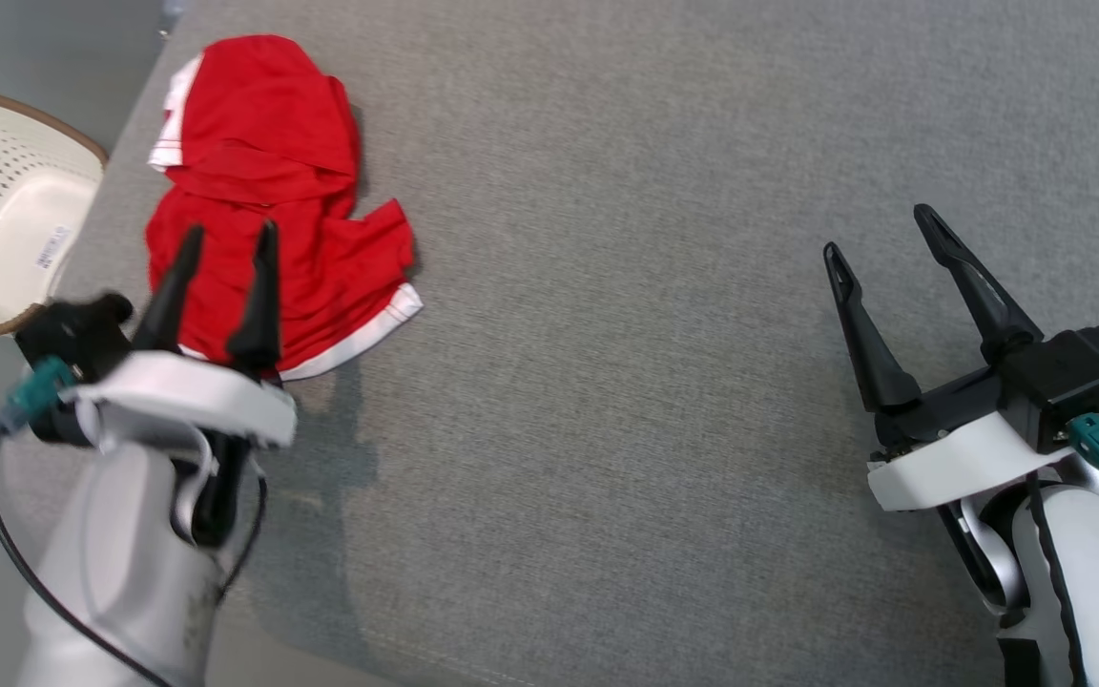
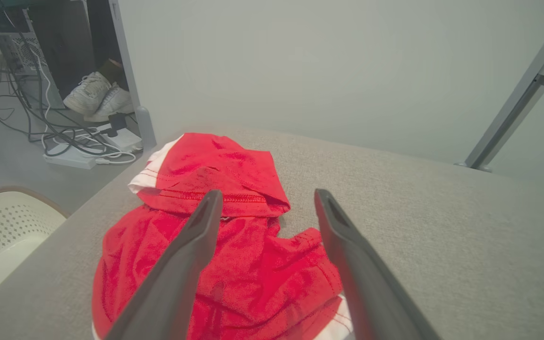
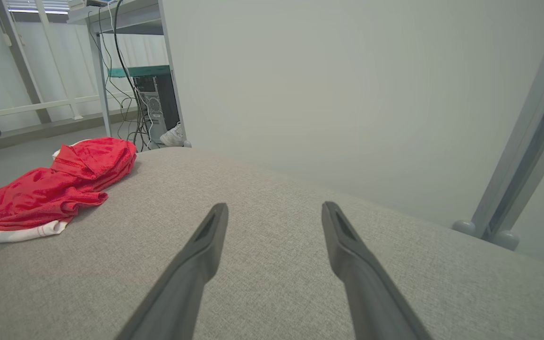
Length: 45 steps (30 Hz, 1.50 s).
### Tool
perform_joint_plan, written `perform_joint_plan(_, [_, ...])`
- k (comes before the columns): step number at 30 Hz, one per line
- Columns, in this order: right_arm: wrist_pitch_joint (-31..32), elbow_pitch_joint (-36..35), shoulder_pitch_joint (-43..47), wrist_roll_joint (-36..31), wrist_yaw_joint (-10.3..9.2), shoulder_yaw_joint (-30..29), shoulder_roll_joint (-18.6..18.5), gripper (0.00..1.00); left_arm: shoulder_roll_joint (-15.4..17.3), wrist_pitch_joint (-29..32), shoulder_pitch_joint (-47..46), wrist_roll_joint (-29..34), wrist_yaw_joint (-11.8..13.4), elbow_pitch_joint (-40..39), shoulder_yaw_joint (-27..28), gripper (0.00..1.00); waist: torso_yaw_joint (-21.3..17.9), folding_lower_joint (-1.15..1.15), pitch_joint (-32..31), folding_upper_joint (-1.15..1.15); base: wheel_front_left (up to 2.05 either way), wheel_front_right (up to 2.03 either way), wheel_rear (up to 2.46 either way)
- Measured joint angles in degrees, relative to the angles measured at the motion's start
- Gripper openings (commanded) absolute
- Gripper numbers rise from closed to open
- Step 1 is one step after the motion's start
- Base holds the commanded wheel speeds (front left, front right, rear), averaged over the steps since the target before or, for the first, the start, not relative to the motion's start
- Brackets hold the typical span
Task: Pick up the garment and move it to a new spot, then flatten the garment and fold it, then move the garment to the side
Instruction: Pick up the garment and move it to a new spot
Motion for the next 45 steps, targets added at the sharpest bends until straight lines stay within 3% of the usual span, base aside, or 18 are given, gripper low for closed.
perform_joint_plan(13, [0.59, -2.79, -0.96, -0.59, 0.00, 0.67, -0.09, 1.00, 6.72, 11.50, -18.26, -2.15, 0.57, 20.50, 0.66, 1.00, -4.41, 0.00, 5.59, 0.00, 0.00, 0.00, 0.00])
perform_joint_plan(26, [0.51, -2.96, -1.75, -1.38, 0.00, 1.80, 0.16, 1.00, 8.57, 20.38, -25.14, -4.53, 0.15, 31.94, -2.12, 1.00, -6.41, 0.00, 7.80, 0.00, 0.00, 0.00, 0.00])
perform_joint_plan(27, [0.47, -2.86, -1.87, -1.42, 0.00, 1.90, 0.20, 1.00, 8.62, 21.34, -25.40, -4.81, 0.14, 32.72, -2.38, 0.61, -6.57, 0.00, 7.80, 0.00, 0.00, 0.00, 0.00])
perform_joint_plan(28, [0.38, -2.72, -1.98, -1.42, 0.00, 1.94, 0.26, 1.00, 8.64, 22.08, -25.51, -5.32, 0.11, 33.05, -2.79, 0.14, -6.73, 0.00, 7.74, 0.00, 0.00, 0.00, 0.00])
perform_joint_plan(29, [0.13, -2.59, -2.03, -1.42, 0.00, 1.97, 0.35, 1.00, 8.56, 22.94, -25.53, -6.10, 0.09, 32.98, -3.42, 0.00, -6.90, 0.00, 7.63, 0.00, 0.00, 0.00, 0.00])
perform_joint_plan(32, [-0.11, -2.14, -2.05, -1.42, 0.00, 1.92, 0.49, 1.00, 8.80, 24.03, -25.32, -8.33, 0.09, 31.90, -5.21, 0.00, -7.26, 0.00, 7.15, 0.00, 0.00, 0.00, 0.00])
perform_joint_plan(36, [-0.83, -1.04, -2.04, -1.25, 0.00, 1.81, 0.73, 1.00, 9.83, 20.95, -24.02, -10.24, 0.03, 30.64, -6.32, 0.00, -7.51, 0.00, 6.04, 0.00, 0.00, 0.00, 0.00])
perform_joint_plan(45, [-3.67, 2.58, -1.82, -0.33, 0.00, 1.77, 2.36, 1.00, 11.79, 4.16, -22.02, -13.54, 0.00, 20.69, -9.23, 0.00, -8.21, 0.00, 0.37, 0.00, 0.00, 0.00, 0.00])
